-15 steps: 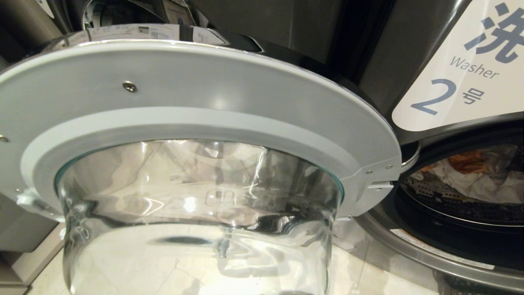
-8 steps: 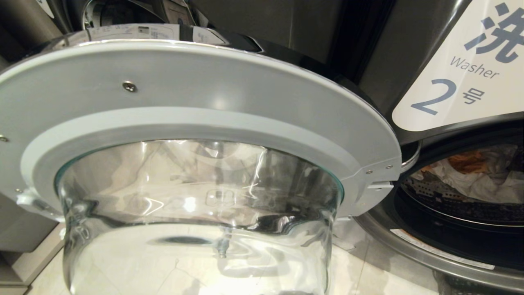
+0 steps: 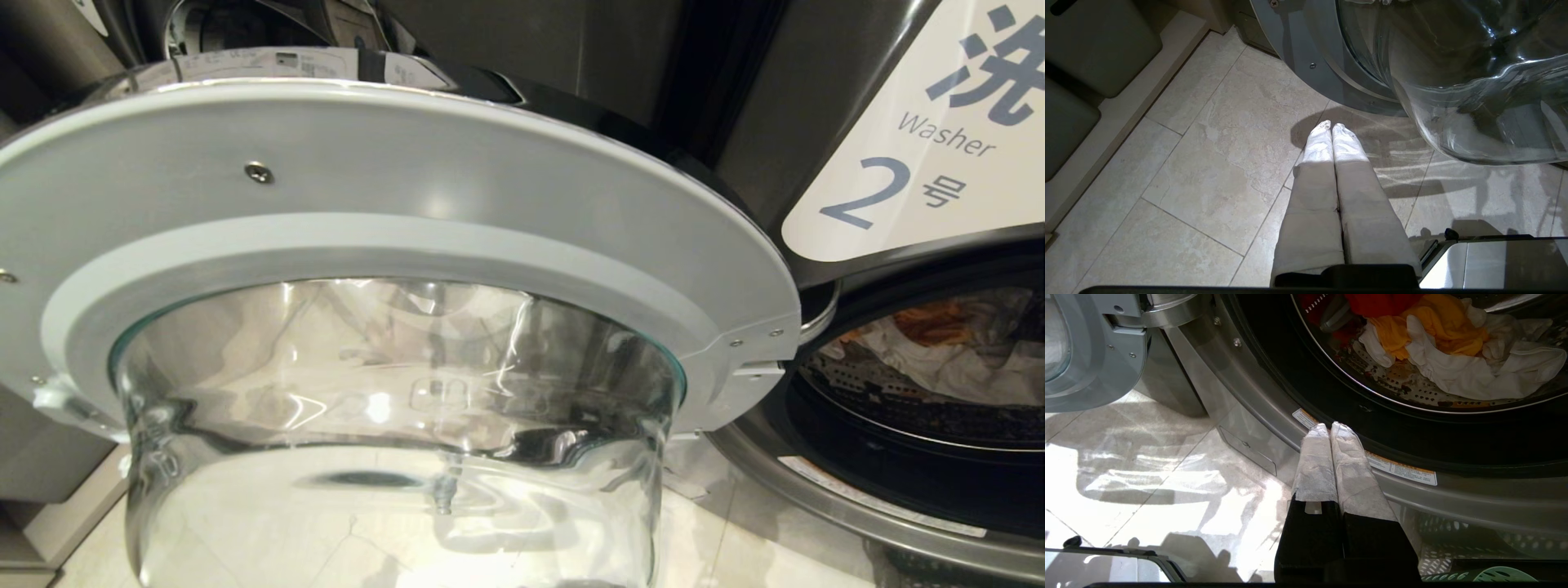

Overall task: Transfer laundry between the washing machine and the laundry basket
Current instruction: Pick a cloth and place it into the basket

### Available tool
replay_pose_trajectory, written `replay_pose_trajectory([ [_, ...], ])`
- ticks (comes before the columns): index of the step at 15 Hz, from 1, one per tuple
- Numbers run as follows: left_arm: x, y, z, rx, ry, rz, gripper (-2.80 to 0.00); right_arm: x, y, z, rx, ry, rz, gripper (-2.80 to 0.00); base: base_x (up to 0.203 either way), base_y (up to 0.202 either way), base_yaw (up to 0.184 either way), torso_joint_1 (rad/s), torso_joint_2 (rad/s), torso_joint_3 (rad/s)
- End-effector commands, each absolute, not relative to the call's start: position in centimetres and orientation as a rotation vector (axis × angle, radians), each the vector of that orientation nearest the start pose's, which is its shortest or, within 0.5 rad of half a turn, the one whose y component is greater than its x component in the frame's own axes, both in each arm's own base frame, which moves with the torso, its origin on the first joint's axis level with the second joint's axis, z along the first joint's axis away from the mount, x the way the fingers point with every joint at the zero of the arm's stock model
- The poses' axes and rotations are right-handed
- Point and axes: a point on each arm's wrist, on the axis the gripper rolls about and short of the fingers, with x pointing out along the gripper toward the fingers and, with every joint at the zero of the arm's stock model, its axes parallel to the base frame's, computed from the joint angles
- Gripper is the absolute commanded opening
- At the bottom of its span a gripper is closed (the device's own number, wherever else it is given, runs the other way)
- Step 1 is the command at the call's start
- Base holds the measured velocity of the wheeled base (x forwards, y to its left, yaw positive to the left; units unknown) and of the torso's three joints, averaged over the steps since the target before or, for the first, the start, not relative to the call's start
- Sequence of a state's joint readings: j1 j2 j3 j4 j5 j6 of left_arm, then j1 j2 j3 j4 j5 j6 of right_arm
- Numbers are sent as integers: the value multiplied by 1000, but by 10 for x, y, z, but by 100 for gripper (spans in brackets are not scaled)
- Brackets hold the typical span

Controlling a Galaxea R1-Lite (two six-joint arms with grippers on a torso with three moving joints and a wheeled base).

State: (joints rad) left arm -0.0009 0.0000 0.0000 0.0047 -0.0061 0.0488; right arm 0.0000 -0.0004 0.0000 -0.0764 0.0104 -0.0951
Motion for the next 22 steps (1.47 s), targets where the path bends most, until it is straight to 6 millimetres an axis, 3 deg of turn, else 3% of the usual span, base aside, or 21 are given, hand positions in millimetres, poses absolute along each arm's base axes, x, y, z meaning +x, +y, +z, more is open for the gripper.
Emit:
replay_pose_trajectory([
  [1,-23,0,75,49,6,-8,-280,-20,0,75,-94,-48,9,-280,0,0,0,0,0,0],
  [17,-23,0,75,49,6,-8,-280,-22,0,79,-112,-44,11,-280,0,0,0,0,0,0],
  [20,-23,0,75,49,6,-7,-280,-31,0,123,-126,35,18,-280,0,0,0,0,0,0],
  [22,-23,0,75,49,6,-8,-280,-15,1,145,-122,227,55,-280,0,0,0,0,0,0],
])
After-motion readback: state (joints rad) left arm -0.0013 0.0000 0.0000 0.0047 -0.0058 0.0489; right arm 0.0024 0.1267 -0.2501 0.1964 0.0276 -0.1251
